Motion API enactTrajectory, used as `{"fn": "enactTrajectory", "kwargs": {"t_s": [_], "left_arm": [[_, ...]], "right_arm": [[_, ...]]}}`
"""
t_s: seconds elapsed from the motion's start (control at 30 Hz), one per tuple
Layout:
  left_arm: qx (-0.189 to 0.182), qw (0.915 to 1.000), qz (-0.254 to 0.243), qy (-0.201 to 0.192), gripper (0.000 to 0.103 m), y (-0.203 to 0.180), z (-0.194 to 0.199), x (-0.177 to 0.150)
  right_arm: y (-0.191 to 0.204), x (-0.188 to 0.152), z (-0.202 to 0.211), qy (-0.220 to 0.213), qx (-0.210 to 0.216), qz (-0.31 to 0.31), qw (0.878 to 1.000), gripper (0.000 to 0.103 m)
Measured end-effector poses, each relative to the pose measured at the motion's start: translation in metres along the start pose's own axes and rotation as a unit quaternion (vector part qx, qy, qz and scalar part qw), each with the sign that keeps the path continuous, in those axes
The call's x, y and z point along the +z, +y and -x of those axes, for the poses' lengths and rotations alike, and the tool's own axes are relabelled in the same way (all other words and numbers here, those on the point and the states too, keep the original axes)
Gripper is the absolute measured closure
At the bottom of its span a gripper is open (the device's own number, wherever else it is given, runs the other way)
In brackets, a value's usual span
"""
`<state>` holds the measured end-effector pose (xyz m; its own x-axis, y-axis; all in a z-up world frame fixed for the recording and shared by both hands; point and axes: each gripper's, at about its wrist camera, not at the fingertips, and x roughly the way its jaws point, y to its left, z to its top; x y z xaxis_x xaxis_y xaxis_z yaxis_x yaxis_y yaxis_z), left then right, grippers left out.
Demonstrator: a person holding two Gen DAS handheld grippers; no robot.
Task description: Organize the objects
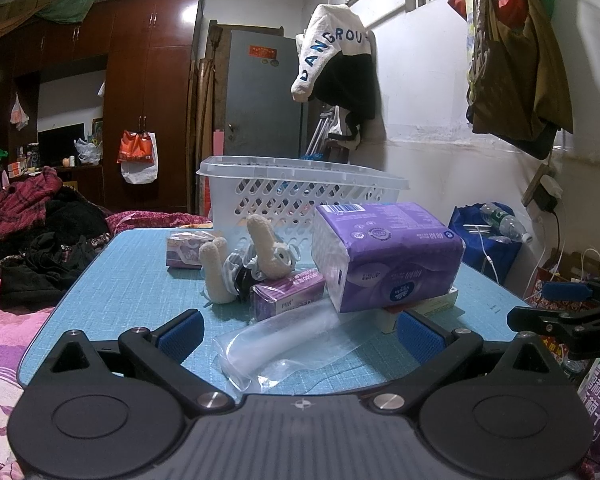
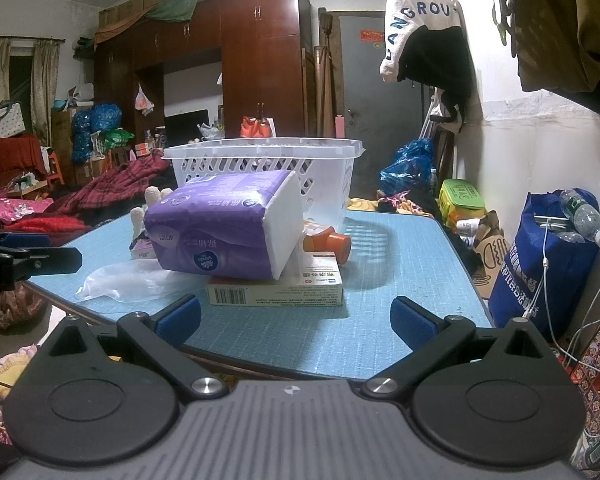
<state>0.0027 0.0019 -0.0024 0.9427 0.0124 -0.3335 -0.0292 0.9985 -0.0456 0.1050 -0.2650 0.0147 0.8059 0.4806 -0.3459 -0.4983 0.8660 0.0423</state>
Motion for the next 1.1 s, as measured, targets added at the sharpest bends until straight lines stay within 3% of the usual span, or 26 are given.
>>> {"fn": "enactTrajectory", "kwargs": {"t_s": [0.17, 0.3, 0.4, 0.53, 0.63, 0.7, 0.87, 1.03, 1.1], "left_arm": [[-0.001, 1.0, 0.003, -0.007, 0.0, 0.001, 0.002, 0.0], [-0.051, 0.9971, 0.029, -0.049, 0.0, 0.01, 0.013, 0.002], [-0.053, 0.9944, 0.039, -0.083, 0.0, 0.016, 0.019, 0.005], [-0.041, 0.9916, 0.014, -0.122, 0.0, 0.018, 0.019, 0.011], [-0.074, 0.9889, 0.002, -0.129, 0.0, 0.021, 0.014, 0.015], [-0.075, 0.9897, -0.005, -0.121, 0.0, 0.021, 0.006, 0.02], [-0.115, 0.9858, -0.037, -0.116, 0.0, 0.014, -0.015, 0.016], [-0.127, 0.9851, -0.071, -0.091, 0.001, 0.008, -0.041, 0.001], [-0.135, 0.9841, -0.078, -0.084, 0.011, 0.009, -0.049, -0.005]], "right_arm": [[0.0, 0.0, 0.0, -0.001, 0.001, 0.0, 1.0, 0.0], [-0.003, 0.002, 0.005, -0.02, -0.006, 0.008, 1.0, 0.0], [-0.011, 0.004, 0.015, -0.073, -0.001, 0.003, 0.997, 0.0], [-0.02, 0.002, 0.025, -0.169, -0.012, 0.018, 0.985, 0.0], [-0.023, 0.009, 0.017, -0.164, -0.018, 0.029, 0.986, 0.0], [-0.026, 0.014, 0.011, -0.167, -0.025, 0.031, 0.985, 0.0], [-0.035, 0.018, -0.014, -0.135, 0.069, 0.021, 0.988, 0.0], [-0.03, 0.013, -0.038, -0.109, 0.084, 0.039, 0.99, 0.0], [-0.033, 0.011, -0.046, -0.102, 0.101, 0.034, 0.989, 0.006]]}}
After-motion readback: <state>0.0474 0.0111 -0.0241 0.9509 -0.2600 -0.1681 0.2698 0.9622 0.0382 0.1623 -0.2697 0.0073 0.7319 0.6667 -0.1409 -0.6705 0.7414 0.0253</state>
